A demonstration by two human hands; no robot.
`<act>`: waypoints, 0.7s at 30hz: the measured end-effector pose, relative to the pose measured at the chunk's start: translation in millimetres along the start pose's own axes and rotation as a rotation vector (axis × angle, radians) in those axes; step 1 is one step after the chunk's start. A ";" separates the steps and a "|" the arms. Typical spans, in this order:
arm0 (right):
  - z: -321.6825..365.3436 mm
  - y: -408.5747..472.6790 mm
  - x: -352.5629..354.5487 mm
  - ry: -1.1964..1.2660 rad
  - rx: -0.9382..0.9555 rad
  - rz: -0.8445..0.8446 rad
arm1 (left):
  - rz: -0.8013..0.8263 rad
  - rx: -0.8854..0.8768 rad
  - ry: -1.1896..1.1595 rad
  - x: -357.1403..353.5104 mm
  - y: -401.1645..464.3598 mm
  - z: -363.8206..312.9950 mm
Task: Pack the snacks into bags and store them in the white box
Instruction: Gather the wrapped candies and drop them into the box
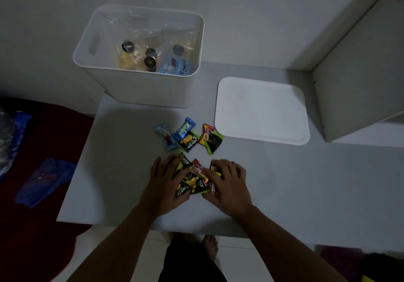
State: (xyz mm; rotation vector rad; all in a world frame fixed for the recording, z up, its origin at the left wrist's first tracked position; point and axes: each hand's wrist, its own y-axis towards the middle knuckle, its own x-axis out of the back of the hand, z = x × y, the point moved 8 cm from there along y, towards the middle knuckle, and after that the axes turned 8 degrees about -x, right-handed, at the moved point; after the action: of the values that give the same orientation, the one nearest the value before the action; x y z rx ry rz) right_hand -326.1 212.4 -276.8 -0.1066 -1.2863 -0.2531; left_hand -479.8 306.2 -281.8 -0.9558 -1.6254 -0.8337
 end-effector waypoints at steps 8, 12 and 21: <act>0.5 11.2 6.0 -0.028 -0.028 -0.134 | -0.036 0.001 0.053 -1.1 3.1 -3.1; -5.6 22.7 3.9 -0.019 -0.070 -0.134 | -0.046 -0.012 0.009 4.5 17.2 -1.7; -28.5 44.8 3.3 0.075 -0.101 -0.051 | -0.003 -0.006 0.046 9.0 31.5 0.6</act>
State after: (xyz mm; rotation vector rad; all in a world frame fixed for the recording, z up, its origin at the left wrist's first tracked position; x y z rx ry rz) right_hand -287.6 249.1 -278.8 -0.1488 -1.2025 -0.3625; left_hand -453.3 322.4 -271.3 -0.9320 -1.5864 -0.8567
